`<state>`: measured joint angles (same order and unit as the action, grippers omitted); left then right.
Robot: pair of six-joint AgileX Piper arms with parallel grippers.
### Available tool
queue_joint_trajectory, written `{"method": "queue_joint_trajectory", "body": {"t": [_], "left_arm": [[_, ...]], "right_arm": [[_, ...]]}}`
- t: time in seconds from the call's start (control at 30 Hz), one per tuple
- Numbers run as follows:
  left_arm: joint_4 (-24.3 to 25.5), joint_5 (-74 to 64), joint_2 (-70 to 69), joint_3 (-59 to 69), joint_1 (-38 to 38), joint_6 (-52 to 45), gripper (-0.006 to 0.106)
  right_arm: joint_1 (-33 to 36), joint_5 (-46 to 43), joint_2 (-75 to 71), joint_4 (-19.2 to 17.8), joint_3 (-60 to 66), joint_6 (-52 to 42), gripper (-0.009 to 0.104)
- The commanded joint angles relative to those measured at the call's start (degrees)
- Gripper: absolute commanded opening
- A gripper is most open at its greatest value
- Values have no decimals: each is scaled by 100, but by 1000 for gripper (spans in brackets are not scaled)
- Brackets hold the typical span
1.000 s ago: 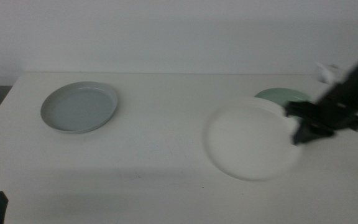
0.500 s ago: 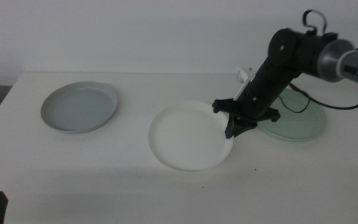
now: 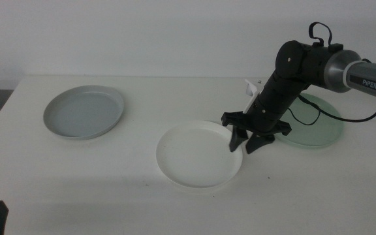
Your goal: Stack the three bowls on top of each other.
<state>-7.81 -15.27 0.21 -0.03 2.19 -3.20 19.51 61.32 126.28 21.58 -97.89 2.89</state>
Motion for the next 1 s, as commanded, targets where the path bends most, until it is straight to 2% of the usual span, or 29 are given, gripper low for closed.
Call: {"method": "queue_joint_trajectory", "body": {"t": [0.0,0.1,0.17,0.27,0.33,0.53,0.6,0.8,0.97], "left_arm": [[22,71,-21,3,3,-2,94],[22,71,-21,3,3,-2,94],[22,71,-21,3,3,-2,94],[22,71,-21,3,3,-2,94],[22,71,-21,3,3,-2,94],[22,71,-21,3,3,-2,94],[22,71,-21,3,3,-2,94],[22,71,-21,3,3,-2,94],[22,71,-21,3,3,-2,94]], "right_arm": [[10,-56,-7,-55,-48,-149,45],[10,-68,-102,-44,-61,-289,69],[-55,-68,-278,-44,-104,-289,76],[-318,-81,-756,-71,-296,-289,77],[-595,-93,-1138,-232,-487,-230,77],[-1534,-93,-1687,-1327,-931,224,77],[-1879,-77,-1625,-1491,-931,270,77],[-2524,-262,-1012,-1521,-931,248,77],[-2584,-609,-361,-1477,-931,174,77]]}}
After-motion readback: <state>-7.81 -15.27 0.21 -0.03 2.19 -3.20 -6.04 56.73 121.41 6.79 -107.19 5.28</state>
